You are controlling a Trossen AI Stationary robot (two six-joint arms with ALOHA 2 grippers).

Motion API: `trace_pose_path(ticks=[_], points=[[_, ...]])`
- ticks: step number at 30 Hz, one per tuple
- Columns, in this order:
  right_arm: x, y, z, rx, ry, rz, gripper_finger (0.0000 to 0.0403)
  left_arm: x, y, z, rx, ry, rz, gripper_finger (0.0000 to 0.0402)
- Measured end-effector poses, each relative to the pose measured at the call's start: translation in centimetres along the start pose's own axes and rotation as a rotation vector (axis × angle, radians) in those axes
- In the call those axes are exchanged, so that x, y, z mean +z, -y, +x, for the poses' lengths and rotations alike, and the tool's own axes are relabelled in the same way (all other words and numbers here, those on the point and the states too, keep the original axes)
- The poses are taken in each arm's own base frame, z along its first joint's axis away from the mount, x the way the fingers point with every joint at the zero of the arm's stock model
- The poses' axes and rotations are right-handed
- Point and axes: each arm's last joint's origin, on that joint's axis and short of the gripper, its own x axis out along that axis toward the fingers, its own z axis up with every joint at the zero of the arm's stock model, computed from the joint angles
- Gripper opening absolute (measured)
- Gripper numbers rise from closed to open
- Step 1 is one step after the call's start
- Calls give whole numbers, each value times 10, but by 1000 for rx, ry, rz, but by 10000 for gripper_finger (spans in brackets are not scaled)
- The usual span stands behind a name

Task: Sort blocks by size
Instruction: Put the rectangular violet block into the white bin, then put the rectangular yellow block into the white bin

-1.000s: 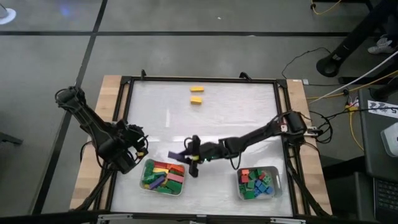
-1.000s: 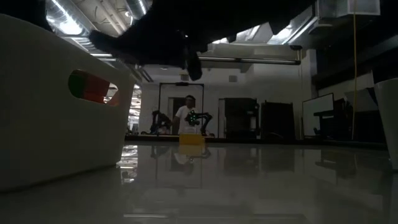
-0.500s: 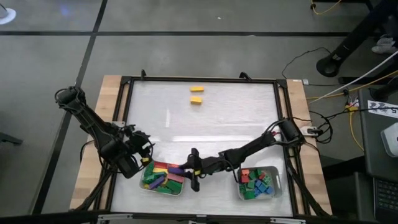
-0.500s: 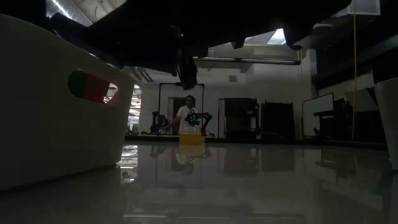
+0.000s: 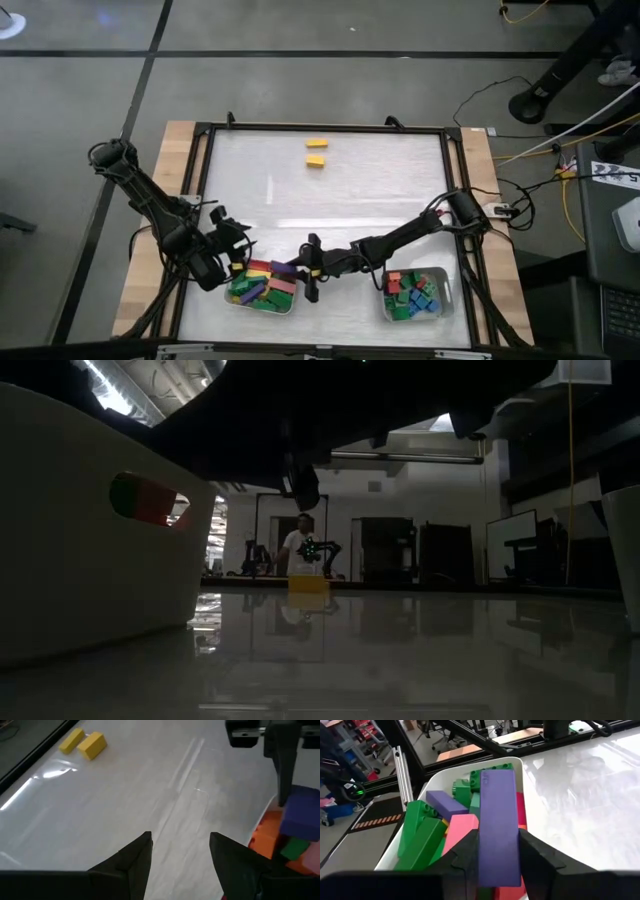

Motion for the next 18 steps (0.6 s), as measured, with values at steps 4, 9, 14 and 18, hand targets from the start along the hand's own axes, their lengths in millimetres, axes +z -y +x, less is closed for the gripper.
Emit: trace_pose_path(ticks=[4,9,14,18], points=[[0,-1,0,23,-10,4,118,2,-1,3,13,2,-20,186],[0,-1,0,33,-13,4,136,7,-5,9,42,-1,-4,186],[0,-1,0,18,-7,5,182,13,-9,16,78,-5,5,186],[0,0,0,14,-6,0,205,19,-13,23,101,-3,-18,186]])
